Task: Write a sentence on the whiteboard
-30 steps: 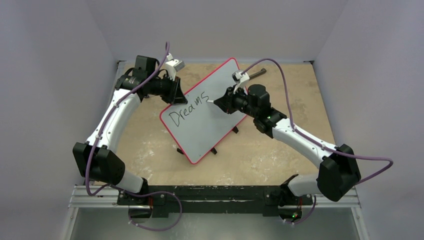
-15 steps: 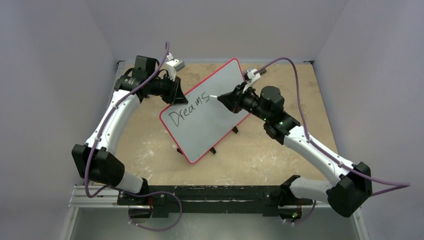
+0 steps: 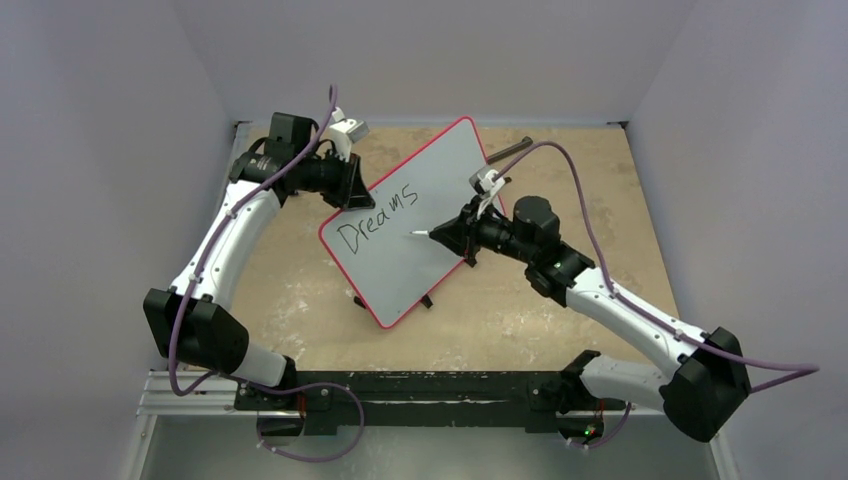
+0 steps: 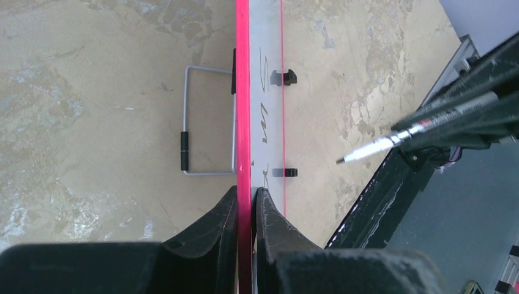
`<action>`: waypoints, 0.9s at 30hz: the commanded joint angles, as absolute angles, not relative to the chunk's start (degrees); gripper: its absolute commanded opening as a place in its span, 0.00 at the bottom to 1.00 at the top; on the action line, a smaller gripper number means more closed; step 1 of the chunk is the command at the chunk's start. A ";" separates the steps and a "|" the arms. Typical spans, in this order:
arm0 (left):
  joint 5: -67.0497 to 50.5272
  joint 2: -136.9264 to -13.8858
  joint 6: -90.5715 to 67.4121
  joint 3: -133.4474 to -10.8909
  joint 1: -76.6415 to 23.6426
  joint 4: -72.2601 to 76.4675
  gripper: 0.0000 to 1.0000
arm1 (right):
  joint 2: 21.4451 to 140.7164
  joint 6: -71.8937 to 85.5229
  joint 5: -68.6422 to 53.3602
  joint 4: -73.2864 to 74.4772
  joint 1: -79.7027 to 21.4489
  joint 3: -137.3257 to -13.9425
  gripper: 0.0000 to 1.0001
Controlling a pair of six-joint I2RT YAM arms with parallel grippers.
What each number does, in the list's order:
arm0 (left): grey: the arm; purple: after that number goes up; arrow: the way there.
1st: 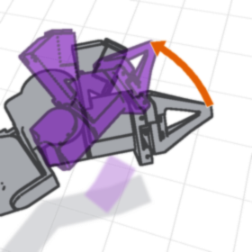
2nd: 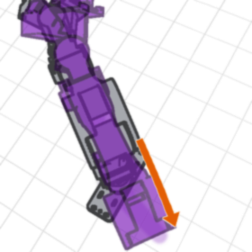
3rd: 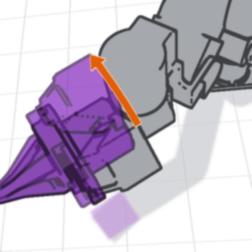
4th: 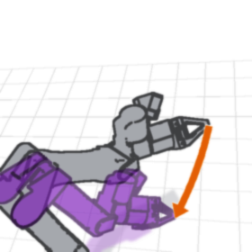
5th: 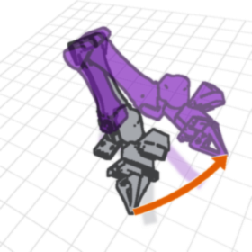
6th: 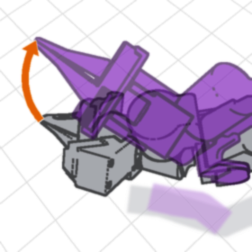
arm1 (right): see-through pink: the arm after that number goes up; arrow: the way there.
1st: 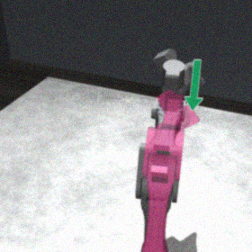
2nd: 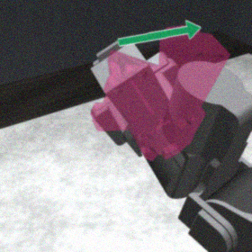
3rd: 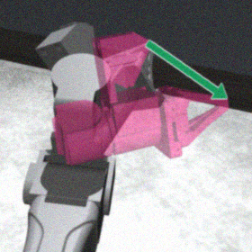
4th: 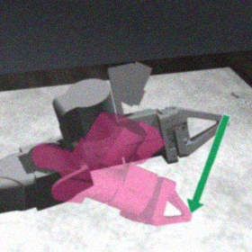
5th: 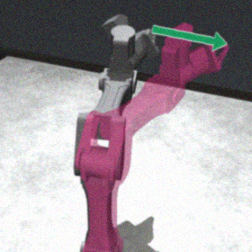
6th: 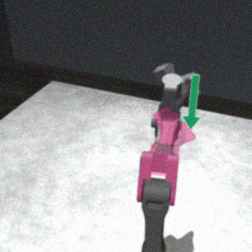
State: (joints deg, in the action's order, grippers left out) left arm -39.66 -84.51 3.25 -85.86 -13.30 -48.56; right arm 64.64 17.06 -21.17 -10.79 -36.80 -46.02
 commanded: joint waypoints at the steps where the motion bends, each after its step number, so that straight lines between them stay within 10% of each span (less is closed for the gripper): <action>1: -36.83 -82.50 2.95 -85.34 -13.59 -44.55 0.00 | 65.05 12.39 -23.31 -12.55 -41.27 -47.77 0.00; 27: -33.95 -83.32 4.06 -83.68 -12.30 -44.72 0.00 | 79.80 10.06 -25.23 -19.34 -51.94 -56.06 0.00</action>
